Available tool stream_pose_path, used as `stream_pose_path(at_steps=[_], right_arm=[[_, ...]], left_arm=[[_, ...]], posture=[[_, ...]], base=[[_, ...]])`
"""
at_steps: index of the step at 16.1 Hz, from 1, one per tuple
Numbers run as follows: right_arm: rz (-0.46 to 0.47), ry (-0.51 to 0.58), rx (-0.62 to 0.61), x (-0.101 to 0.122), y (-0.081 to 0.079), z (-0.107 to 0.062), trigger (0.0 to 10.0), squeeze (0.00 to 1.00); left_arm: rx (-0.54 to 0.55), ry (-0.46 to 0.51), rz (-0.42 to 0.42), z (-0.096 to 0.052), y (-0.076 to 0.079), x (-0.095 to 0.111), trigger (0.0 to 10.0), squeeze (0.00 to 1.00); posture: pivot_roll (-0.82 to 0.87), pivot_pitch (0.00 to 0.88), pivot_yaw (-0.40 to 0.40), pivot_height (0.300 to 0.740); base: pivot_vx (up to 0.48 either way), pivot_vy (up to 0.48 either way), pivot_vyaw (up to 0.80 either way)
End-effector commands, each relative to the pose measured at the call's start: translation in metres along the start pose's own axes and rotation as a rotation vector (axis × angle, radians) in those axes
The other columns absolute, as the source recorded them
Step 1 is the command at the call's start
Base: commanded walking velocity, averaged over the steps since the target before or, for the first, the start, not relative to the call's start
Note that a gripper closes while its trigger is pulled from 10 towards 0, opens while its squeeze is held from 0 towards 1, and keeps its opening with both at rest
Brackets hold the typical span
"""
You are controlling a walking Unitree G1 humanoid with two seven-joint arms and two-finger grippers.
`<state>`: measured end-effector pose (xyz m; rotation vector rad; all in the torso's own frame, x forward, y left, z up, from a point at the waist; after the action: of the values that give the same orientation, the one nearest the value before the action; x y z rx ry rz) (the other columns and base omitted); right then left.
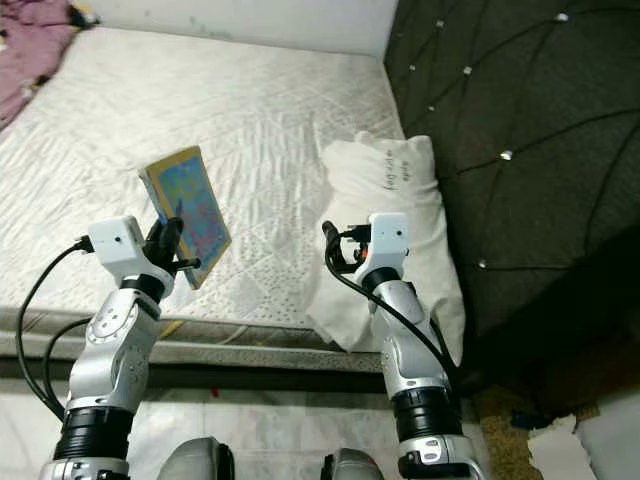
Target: Clean up the room
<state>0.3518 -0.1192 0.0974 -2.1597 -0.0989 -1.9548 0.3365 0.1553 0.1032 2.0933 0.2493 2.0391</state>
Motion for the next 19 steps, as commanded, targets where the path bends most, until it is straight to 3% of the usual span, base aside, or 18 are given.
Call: stream_pose_path(at_steps=[1, 4, 19], right_arm=[[-0.008, 0.008, -0.027, 0.0028, 0.0096, -0.0007, 10.0, 0.00], [-0.011, 0.008, -0.024, 0.0026, 0.0086, -0.0001, 10.0, 0.00], [-0.006, 0.006, -0.032, 0.0025, 0.0089, 0.0006, 10.0, 0.00]], left_arm=[[-0.056, 0.055, -0.006, 0.0023, 0.0140, 0.0124, 10.0, 0.00], [-0.074, 0.065, -0.010, 0.0020, 0.0160, 0.0139, 10.0, 0.00], [-0.074, 0.058, -0.007, 0.0030, 0.0158, 0.0129, 10.0, 0.00]], posture=[[0.01, 0.050, -0.063, 0.740], [0.01, 0.050, -0.062, 0.740], [0.01, 0.053, -0.059, 0.740]], base=[[0.000, 0.000, 0.00], [0.000, 0.000, 0.00], [0.325, 0.000, 0.00]])
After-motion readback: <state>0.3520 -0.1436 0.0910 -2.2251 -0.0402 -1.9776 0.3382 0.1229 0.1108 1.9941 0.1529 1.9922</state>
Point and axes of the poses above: a point about 5 cm out from each wrist's last joint towards the gripper, its own z axis pointing out of the wrist towards the gripper, its own x axis along the axis of the wrist's last joint, y = z × x, the point moved 4 cm from there along z, pointing out of the wrist towards the gripper
